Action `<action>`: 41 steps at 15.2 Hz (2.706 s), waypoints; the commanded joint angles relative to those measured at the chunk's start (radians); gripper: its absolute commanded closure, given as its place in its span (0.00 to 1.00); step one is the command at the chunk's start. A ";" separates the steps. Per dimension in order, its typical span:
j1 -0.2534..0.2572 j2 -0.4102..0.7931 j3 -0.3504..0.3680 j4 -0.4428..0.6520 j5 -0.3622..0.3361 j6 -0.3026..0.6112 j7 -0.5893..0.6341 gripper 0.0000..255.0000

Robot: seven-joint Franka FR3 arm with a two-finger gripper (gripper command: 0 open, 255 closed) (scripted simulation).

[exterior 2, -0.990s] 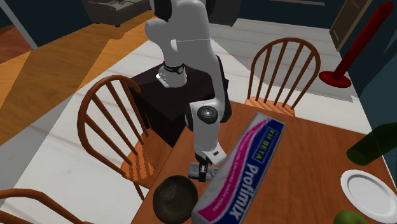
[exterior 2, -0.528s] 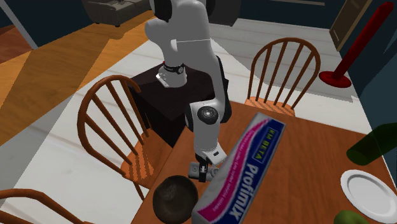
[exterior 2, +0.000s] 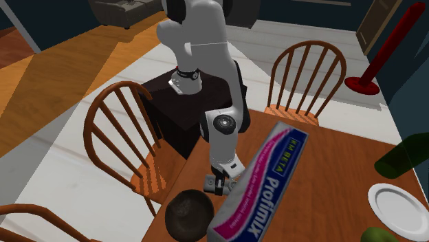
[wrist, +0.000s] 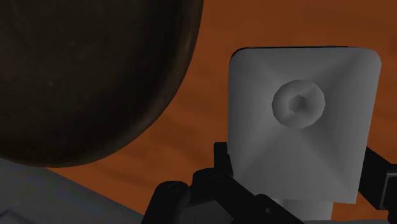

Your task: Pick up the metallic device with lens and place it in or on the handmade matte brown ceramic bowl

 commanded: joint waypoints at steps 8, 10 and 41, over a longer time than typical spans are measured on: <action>0.006 -0.077 -0.007 -0.031 -0.005 -0.046 0.000 1.00; 0.008 -0.102 -0.010 -0.040 -0.007 -0.063 0.000 1.00; -0.209 -0.051 -0.021 0.327 0.041 -0.370 -0.254 1.00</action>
